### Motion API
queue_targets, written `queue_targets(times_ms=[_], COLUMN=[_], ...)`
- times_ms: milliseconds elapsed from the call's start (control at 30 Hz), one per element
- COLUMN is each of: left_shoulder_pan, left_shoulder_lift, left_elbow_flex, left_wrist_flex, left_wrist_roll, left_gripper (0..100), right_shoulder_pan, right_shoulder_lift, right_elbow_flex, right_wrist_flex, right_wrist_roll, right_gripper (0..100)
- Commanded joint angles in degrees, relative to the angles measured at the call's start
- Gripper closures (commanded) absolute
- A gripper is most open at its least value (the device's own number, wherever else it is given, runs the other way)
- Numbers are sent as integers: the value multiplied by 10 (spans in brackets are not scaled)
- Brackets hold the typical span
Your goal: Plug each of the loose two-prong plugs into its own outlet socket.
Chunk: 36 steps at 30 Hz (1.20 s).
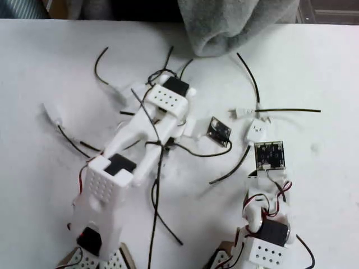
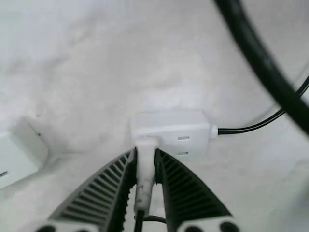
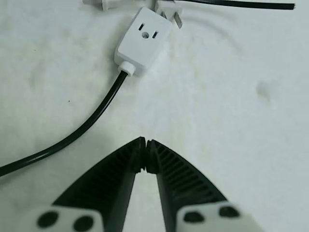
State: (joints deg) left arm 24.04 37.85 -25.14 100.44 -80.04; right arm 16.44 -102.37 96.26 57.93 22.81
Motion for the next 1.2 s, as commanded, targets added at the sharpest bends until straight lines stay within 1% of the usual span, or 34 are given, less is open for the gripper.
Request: queue_targets(times_ms=[0,67,233,333,433,500,567,667,767,900,1000,1167], left_shoulder_pan=[6,14,11,11,10,7,3,0,-2,-7,-7,-8], left_shoulder_lift=[34,61,85,92,89,87,87,87,85,85,84,47], left_elbow_flex=[-4,-4,-40,-40,-46,-59,-91,-156,-202,-229,-230,-230], left_wrist_flex=[4,-5,-4,0,-5,-25,-23,18,21,21,21,21], left_wrist_roll=[-156,-149,-84,-66,-7,21,42,78,140,220,242,243], left_gripper=[976,976,972,934,921,920,911,854,807,745,693,694], right_shoulder_pan=[5,5,5,5,5,5,5,5,5,5,5,5], right_shoulder_lift=[-7,-7,-7,-7,-7,-7,-7,-7,-7,-7,-7,-7], right_elbow_flex=[5,5,5,5,5,5,5,5,5,5,5,5], right_wrist_flex=[-13,-13,-13,-14,-14,-14,-14,-14,-14,-14,-14,-14], right_wrist_roll=[0,0,0,0,0,0,0,0,0,0,0,0], right_gripper=[978,978,978,978,978,978,978,977,977,977,977,977])
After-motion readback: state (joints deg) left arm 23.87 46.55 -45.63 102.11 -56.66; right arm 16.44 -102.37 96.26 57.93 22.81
